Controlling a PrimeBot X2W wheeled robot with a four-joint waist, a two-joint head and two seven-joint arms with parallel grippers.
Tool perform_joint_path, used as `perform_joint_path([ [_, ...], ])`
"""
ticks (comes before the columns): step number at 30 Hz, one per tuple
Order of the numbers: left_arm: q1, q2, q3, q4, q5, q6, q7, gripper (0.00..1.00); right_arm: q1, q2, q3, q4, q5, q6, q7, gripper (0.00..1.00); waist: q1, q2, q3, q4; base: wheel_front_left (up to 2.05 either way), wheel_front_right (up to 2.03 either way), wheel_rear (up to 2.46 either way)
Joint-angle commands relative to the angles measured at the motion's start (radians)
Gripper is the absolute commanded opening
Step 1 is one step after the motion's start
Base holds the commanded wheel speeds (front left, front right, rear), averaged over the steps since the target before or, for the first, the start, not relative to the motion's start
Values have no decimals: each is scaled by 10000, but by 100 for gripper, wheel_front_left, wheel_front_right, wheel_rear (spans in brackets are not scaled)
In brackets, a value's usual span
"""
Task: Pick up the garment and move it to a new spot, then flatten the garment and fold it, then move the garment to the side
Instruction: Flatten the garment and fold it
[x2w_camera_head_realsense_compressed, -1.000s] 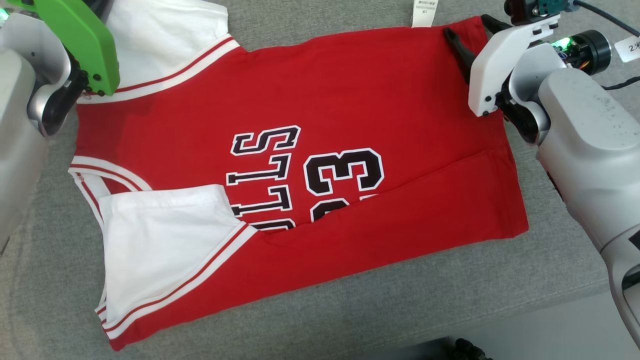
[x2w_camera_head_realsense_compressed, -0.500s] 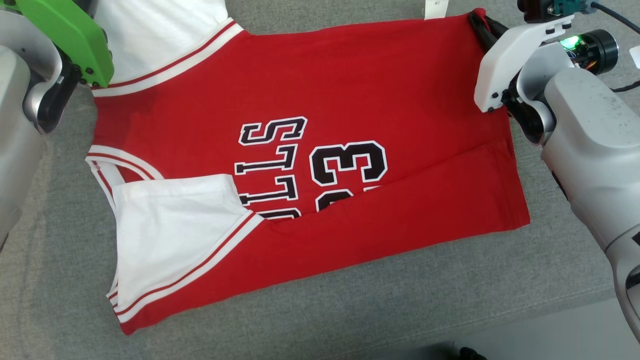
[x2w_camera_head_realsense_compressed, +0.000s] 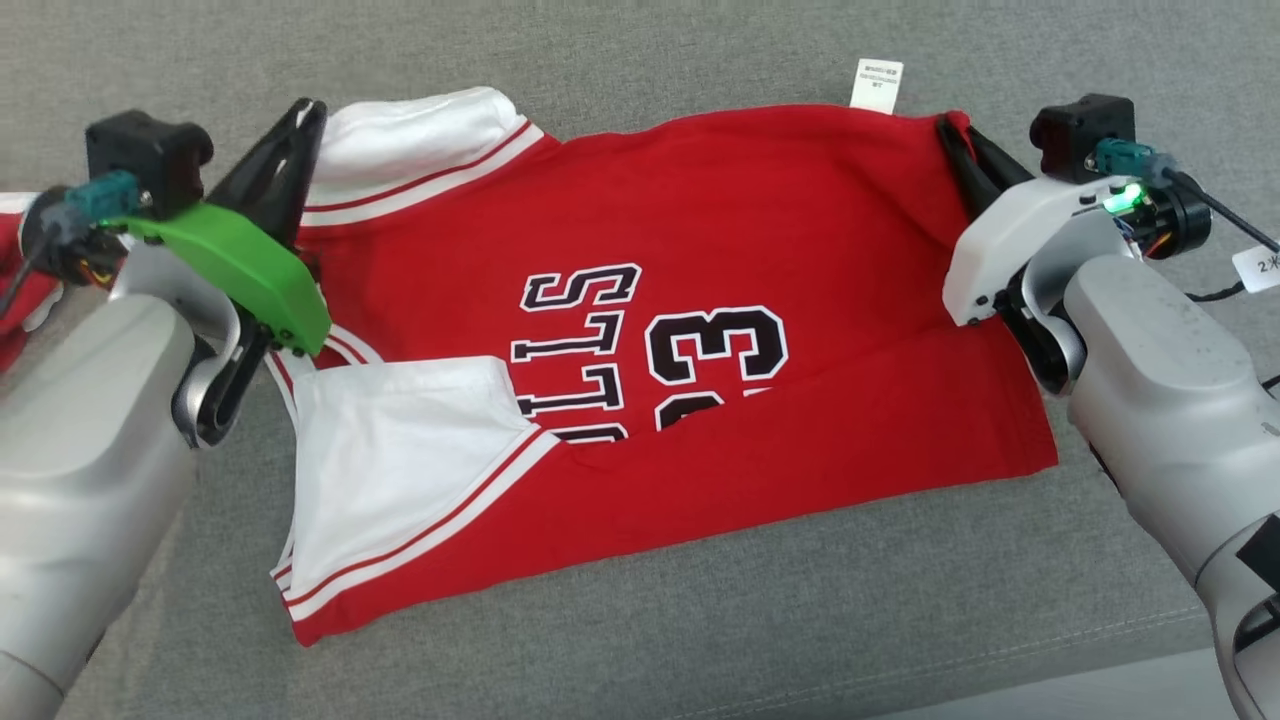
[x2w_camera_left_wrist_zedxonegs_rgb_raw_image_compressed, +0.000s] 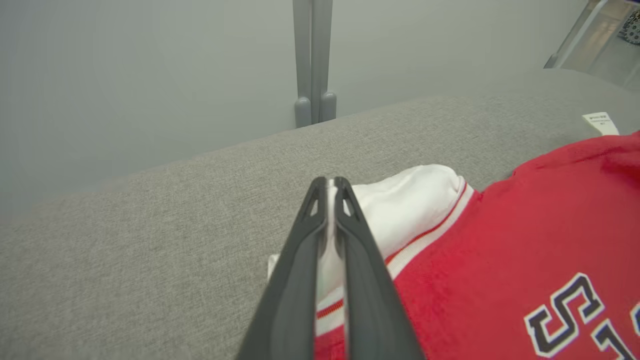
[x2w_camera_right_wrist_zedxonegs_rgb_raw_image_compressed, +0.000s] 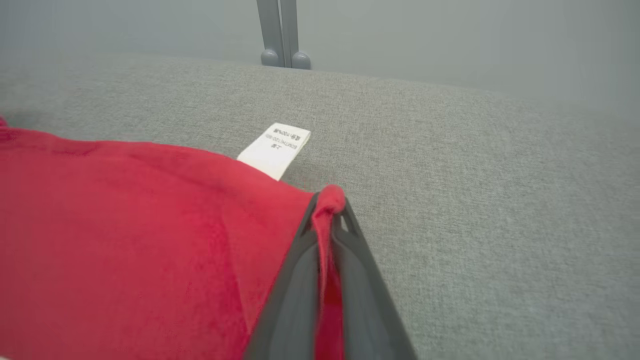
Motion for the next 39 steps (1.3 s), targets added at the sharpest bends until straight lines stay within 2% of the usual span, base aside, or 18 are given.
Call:
perform_joint_path([
  [1, 374, 209, 80, -298, 9, 179, -96, 0, 242, -74, -58, -59, -21, -18, -141, 0, 0, 0, -163, 100, 0, 0, 0],
  [5, 1459, 471, 383, -1504, 46, 752, -208, 0, 637, -228, -378, -248, -233, -18, -300, 0, 0, 0, -287, 136, 0, 0, 0],
  [8, 2308, 783, 714, -2516, 246, 1316, -225, 0, 1061, -336, -867, -791, -515, -18, -297, 0, 0, 0, -368, 154, 0, 0, 0],
  [14, 3977, 948, 1591, -4268, 589, 2154, -225, 0, 2188, -457, -1991, -1972, -1171, -18, -302, 0, 0, 0, -454, 290, 0, 0, 0],
  [18, 5045, 851, 2075, -4868, 734, 2419, -225, 0, 2986, -394, -2490, -2629, -1582, -18, -297, 0, 0, 0, -518, 301, 0, 0, 0],
  [27, 6543, 392, 2737, -5145, 1116, 2455, -228, 0, 4343, -226, -3331, -3584, -1816, -18, -297, 0, 0, 0, -729, 320, 0, 0, 0],
  [28, 6674, 314, 2863, -5127, 1139, 2431, -228, 0, 4480, -212, -3402, -3641, -1779, -18, -297, 15, 0, 0, -767, 313, 0, 0, 0],
  [29, 6743, 245, 3014, -5167, 1235, 2419, -228, 2, 4591, -189, -3414, -3702, -1733, -18, -297, 43, 0, 0, -812, 312, 0, 0, 0],
  [30, 6840, 196, 3204, -5218, 1410, 2441, -228, 76, 4689, -161, -3506, -3866, -1642, -18, -297, 100, 0, 0, -863, 306, 0, 0, 0],
  [31, 6981, 121, 3385, -5262, 1551, 2464, -227, 100, 4800, -180, -3594, -3941, -1627, -18, -297, 100, 0, 0, -915, 297, 0, 0, 0],
  [35, 7598, -382, 4556, -5693, 2513, 2421, -227, 100, 5308, -220, -3946, -4558, -1702, -16, -298, 100, 0, 0, -1100, 277, 0, 0, 0],
  [39, 8302, -1194, 6344, -6416, 3740, 2355, -227, 100, 5711, -249, -4158, -5335, -1853, -16, -298, 100, 0, 0, -1224, 200, 0, 0, 0],
])
